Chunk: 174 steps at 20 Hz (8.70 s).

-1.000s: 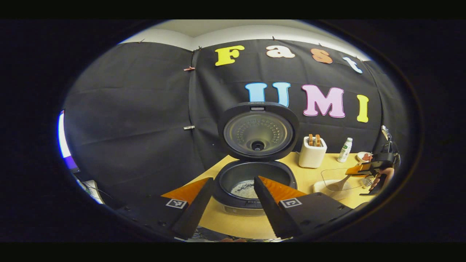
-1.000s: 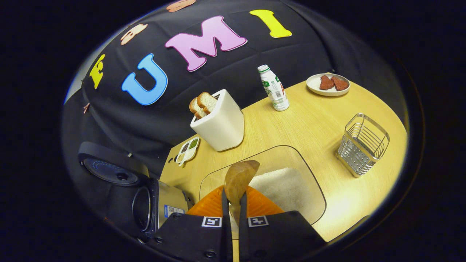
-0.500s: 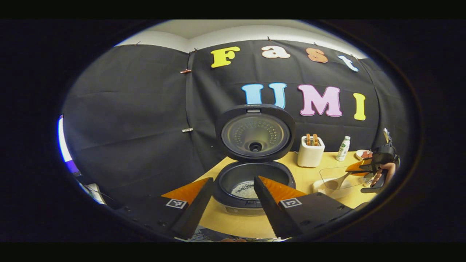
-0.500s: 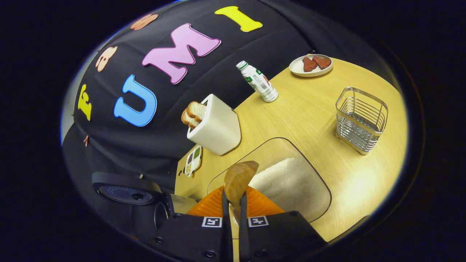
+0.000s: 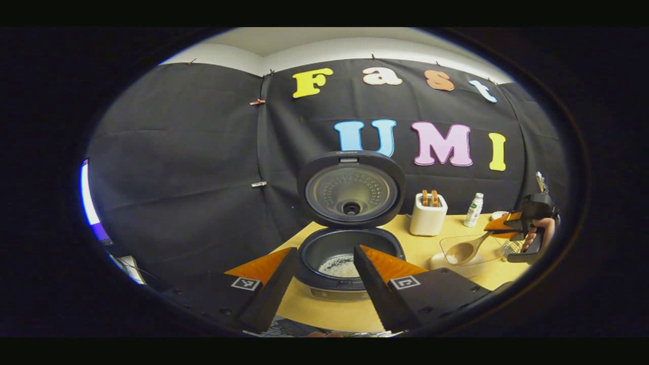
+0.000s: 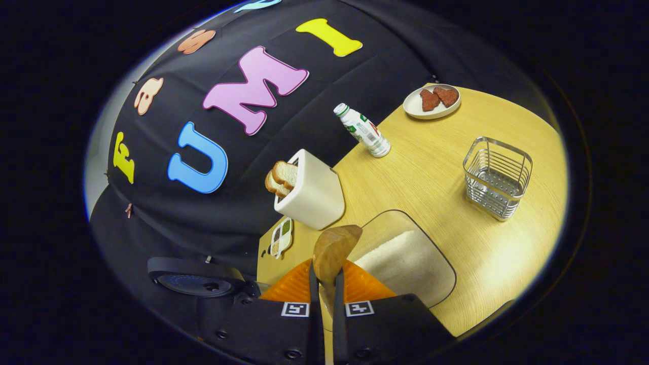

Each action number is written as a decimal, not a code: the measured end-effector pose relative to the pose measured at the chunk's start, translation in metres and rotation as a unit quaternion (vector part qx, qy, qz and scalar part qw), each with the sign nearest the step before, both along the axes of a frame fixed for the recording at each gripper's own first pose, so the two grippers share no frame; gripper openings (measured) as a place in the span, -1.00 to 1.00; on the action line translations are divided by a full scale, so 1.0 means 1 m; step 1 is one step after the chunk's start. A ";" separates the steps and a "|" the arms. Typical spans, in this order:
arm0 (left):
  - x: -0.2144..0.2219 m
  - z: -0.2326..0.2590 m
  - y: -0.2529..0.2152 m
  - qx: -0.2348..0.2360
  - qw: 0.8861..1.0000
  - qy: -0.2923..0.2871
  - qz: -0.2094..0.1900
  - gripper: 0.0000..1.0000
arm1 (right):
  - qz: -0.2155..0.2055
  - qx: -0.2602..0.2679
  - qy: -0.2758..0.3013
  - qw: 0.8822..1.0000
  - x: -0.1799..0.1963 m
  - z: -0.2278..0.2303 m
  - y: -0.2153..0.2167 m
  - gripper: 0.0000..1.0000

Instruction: Close the left gripper, press the button to open the rice cooker; take a wooden spoon from the chopstick holder with the right hand, scoop a spoonful of rice and pour it into the rice cooker, then put the wooden spoon back into the chopstick holder.

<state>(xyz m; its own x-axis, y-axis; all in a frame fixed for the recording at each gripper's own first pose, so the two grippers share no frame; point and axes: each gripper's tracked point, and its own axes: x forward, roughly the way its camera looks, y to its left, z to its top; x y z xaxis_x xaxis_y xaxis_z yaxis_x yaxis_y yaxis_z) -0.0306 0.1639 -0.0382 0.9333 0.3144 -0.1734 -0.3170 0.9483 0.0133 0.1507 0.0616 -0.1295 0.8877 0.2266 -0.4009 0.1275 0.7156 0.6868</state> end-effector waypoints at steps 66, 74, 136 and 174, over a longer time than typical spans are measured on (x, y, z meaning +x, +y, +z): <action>-0.008 0.016 -0.017 -0.016 0.997 -0.045 -0.056 0.55 | 0.363 -0.375 -0.317 0.792 -0.082 0.103 0.293 -0.77; 0.017 0.026 -0.036 -0.008 0.996 -0.044 -0.072 0.55 | 0.281 -0.341 -0.275 0.854 -0.054 0.117 0.209 -0.77; 0.050 0.029 -0.088 0.024 0.996 -0.011 -0.081 0.61 | -0.079 -0.409 -0.050 0.908 -0.031 0.049 -0.264 -0.08; 0.213 0.143 -0.005 0.044 0.993 -0.058 -0.088 0.69 | -0.025 -0.421 -0.148 0.895 -0.066 0.124 -0.154 -0.10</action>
<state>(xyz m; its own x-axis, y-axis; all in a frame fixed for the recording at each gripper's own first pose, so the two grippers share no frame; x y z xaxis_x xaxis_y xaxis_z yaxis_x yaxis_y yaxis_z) 0.1826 0.1584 0.1047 0.9871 0.1548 -0.0399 -0.1517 0.9858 0.0721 0.0843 -0.0920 -0.0055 0.9837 -0.0871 -0.1572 0.0746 0.9937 -0.0835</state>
